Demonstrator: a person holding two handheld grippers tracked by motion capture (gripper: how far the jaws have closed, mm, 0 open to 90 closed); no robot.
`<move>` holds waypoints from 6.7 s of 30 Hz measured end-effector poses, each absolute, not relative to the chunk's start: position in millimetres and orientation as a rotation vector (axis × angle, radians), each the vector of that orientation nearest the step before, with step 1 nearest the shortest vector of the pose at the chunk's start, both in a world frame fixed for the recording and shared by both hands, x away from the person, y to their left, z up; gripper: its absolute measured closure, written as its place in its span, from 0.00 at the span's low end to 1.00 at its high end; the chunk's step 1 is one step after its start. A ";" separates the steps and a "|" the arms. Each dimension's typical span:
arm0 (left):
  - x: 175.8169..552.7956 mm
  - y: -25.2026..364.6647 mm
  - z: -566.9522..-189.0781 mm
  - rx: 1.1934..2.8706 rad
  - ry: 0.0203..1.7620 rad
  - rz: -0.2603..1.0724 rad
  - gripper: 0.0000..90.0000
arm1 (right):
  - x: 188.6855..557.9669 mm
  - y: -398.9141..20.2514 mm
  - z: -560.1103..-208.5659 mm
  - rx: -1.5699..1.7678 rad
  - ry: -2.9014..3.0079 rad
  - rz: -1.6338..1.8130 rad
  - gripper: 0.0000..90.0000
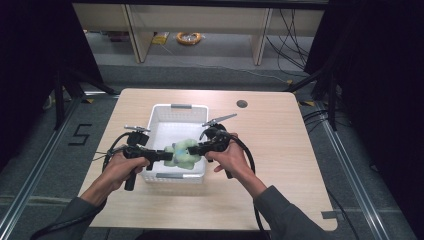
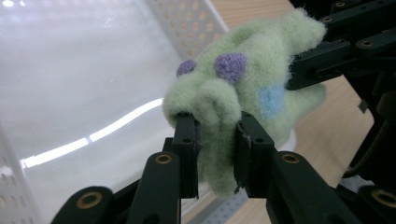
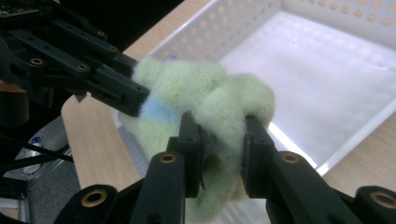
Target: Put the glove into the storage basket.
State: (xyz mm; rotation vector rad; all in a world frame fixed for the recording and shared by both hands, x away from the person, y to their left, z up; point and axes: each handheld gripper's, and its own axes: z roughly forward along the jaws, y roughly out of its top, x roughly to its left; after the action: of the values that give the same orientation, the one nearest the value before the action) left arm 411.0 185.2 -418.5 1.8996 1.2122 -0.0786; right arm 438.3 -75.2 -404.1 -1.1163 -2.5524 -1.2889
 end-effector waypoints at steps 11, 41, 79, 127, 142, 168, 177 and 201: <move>422.4 191.3 -439.2 1.943 1.273 -0.097 0.79 | 449.9 -54.0 -425.0 -1.142 -2.603 -1.162 0.82; 425.3 184.0 -454.6 2.078 1.298 0.092 0.64 | 457.9 -27.8 -452.6 -1.140 -2.783 -0.857 0.60; 376.0 153.8 -420.0 1.955 1.187 0.140 0.33 | 426.5 -112.4 -394.5 -1.137 -2.734 -1.265 0.40; 306.7 103.0 -442.1 1.935 0.942 0.099 0.20 | 354.3 -205.1 -413.4 -1.178 -2.613 -1.509 0.31; 288.2 93.3 -466.1 1.970 0.902 0.110 0.20 | 335.5 -221.2 -435.8 -1.218 -2.578 -1.534 0.30; 281.1 100.1 -479.7 1.966 0.919 0.112 0.18 | 318.8 -232.4 -460.6 -1.180 -2.553 -1.572 0.20; 279.2 101.9 -483.0 1.953 0.930 0.091 0.18 | 314.4 -238.0 -466.2 -1.174 -2.562 -1.583 0.19; 271.1 118.0 -495.3 1.931 0.938 0.101 0.18 | 294.9 -246.9 -480.9 -1.206 -2.619 -1.512 0.19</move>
State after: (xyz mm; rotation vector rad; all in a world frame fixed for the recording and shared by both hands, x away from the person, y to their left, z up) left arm 271.1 118.0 -495.3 1.9314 0.9376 0.1015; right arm 294.9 -246.9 -480.9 -1.2057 -2.6192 -1.5115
